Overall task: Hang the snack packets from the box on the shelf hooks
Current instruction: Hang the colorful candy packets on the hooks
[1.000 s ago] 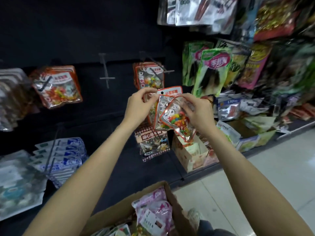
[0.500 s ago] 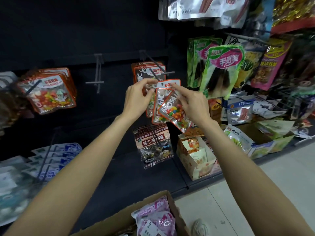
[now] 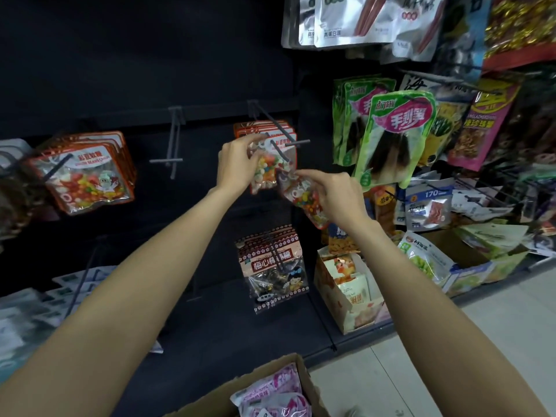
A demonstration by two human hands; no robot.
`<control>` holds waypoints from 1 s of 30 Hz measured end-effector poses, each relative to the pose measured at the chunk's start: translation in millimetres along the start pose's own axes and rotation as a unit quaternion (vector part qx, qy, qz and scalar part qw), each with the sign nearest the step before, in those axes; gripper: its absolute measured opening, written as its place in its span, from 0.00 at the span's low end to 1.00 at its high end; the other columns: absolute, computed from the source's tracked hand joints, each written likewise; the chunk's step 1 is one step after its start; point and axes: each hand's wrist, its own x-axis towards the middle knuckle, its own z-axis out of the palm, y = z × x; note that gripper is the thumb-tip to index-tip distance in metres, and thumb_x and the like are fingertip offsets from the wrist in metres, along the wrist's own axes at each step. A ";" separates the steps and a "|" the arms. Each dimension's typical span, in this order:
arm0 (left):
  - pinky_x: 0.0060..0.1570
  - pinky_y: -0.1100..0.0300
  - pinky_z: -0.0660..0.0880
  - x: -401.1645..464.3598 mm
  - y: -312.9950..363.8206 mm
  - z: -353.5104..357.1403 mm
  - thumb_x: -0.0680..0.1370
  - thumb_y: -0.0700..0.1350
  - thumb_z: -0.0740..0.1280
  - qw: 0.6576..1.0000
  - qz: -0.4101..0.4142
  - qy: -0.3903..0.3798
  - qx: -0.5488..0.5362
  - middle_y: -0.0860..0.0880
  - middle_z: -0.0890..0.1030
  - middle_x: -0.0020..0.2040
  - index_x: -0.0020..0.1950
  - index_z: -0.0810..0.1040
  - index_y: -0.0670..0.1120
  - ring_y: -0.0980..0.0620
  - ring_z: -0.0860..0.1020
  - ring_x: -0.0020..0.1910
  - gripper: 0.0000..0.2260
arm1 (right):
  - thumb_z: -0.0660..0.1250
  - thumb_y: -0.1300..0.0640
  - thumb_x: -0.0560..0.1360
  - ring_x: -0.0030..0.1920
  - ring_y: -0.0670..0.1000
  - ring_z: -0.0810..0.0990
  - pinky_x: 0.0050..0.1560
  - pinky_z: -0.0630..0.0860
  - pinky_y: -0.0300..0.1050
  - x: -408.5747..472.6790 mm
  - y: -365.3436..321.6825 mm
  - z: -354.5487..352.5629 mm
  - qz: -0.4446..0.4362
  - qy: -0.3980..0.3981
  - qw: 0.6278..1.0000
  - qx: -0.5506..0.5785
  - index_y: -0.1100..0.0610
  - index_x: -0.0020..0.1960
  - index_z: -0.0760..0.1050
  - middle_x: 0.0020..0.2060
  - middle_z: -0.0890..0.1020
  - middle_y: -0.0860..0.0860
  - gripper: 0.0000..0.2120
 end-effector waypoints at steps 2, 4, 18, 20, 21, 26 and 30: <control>0.56 0.61 0.74 14.8 -7.0 4.2 0.77 0.40 0.67 1.000 -0.004 -0.003 0.030 0.49 0.81 0.59 0.63 0.78 0.48 0.52 0.79 0.56 0.14 | 0.60 0.63 0.77 0.41 0.62 0.80 0.36 0.72 0.51 -4.3 1.4 1.5 -0.011 -0.014 1.000 -0.020 0.42 0.66 0.72 0.40 0.83 0.55 0.23; 0.56 0.64 0.71 23.1 -11.3 8.6 0.78 0.40 0.66 0.999 -0.006 -0.005 0.051 0.48 0.78 0.62 0.63 0.78 0.47 0.51 0.77 0.59 0.14 | 0.61 0.60 0.78 0.43 0.61 0.80 0.37 0.68 0.48 -7.7 3.5 -1.8 -0.003 -0.025 0.999 -0.030 0.48 0.64 0.73 0.41 0.83 0.55 0.17; 0.51 0.65 0.74 -68.3 30.5 -49.1 0.73 0.50 0.73 0.961 0.023 -0.269 -0.054 0.59 0.81 0.51 0.59 0.79 0.53 0.65 0.78 0.49 0.15 | 0.69 0.59 0.75 0.46 0.42 0.81 0.48 0.75 0.32 -17.2 -19.2 -39.2 -0.009 -0.003 0.967 0.256 0.59 0.55 0.81 0.45 0.83 0.46 0.09; 0.45 0.71 0.73 -72.9 31.1 -55.6 0.73 0.49 0.73 0.967 0.006 -0.236 -0.095 0.61 0.81 0.46 0.55 0.80 0.53 0.68 0.78 0.45 0.12 | 0.69 0.59 0.75 0.45 0.42 0.80 0.47 0.75 0.32 -19.1 -22.5 -40.7 0.007 0.024 0.958 0.284 0.59 0.53 0.82 0.44 0.83 0.46 0.08; 0.45 0.72 0.74 -75.2 30.9 -57.9 0.73 0.49 0.72 0.968 -0.001 -0.222 -0.118 0.60 0.81 0.46 0.55 0.80 0.52 0.67 0.79 0.45 0.11 | 0.69 0.59 0.75 0.43 0.42 0.80 0.45 0.74 0.31 -20.5 -23.9 -40.3 0.016 0.035 0.956 0.291 0.59 0.52 0.82 0.43 0.83 0.47 0.07; 0.43 0.65 0.77 -81.6 26.0 -65.9 0.74 0.49 0.72 0.977 -0.040 -0.159 -0.139 0.55 0.83 0.45 0.50 0.81 0.50 0.60 0.82 0.45 0.07 | 0.69 0.54 0.75 0.43 0.40 0.79 0.43 0.75 0.33 -24.6 -29.6 -33.0 0.054 0.021 0.948 0.314 0.57 0.51 0.78 0.41 0.82 0.47 0.08; 0.42 0.60 0.78 -85.8 17.7 -70.1 0.75 0.47 0.71 0.981 -0.083 -0.081 -0.158 0.54 0.83 0.42 0.44 0.79 0.55 0.57 0.83 0.42 0.03 | 0.72 0.57 0.73 0.45 0.49 0.83 0.43 0.81 0.43 -33.1 -19.4 -25.4 0.132 -0.062 0.921 0.360 0.53 0.58 0.71 0.46 0.82 0.50 0.17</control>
